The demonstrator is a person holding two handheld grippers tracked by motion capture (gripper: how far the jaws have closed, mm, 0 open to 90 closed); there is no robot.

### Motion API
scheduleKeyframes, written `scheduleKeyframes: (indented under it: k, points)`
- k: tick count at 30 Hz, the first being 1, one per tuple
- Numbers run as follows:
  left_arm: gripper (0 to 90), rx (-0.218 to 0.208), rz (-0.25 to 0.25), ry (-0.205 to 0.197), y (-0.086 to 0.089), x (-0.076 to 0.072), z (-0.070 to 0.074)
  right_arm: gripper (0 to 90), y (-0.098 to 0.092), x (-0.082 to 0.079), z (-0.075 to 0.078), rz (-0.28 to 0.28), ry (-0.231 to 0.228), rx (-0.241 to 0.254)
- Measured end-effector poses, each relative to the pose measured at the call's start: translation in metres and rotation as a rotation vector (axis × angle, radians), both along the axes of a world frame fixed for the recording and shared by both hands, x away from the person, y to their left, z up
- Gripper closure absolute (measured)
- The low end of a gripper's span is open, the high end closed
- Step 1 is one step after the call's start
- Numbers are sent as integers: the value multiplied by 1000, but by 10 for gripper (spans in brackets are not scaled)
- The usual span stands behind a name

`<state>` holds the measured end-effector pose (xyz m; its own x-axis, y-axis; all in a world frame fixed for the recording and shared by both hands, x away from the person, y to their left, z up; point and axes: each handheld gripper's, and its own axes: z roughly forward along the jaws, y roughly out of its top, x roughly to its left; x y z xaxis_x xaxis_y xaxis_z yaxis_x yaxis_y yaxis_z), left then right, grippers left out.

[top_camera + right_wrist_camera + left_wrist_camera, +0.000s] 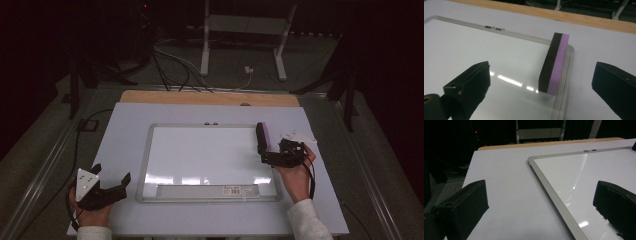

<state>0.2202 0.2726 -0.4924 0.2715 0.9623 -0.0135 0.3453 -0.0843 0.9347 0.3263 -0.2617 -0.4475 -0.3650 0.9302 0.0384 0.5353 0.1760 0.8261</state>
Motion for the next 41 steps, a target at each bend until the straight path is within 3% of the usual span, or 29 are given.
scheduleKeyframes:
  k: [9,16,24,34,41]
  points:
    - [6,-3,-4,-2,0,0,0,0,-24,-26,-11,5,-28,17]
    - [6,-9,-5,-8,-1,1,1,0,-36,-49,-24,10,-100,32]
    - [6,-18,-7,-17,1,0,2,0,-43,-67,-29,20,-161,52]
    - [6,-25,-15,-41,0,-1,5,0,-56,-78,-30,33,-212,96]
    - [6,-20,-13,-35,-1,0,4,0,-62,-76,-36,18,-195,107]
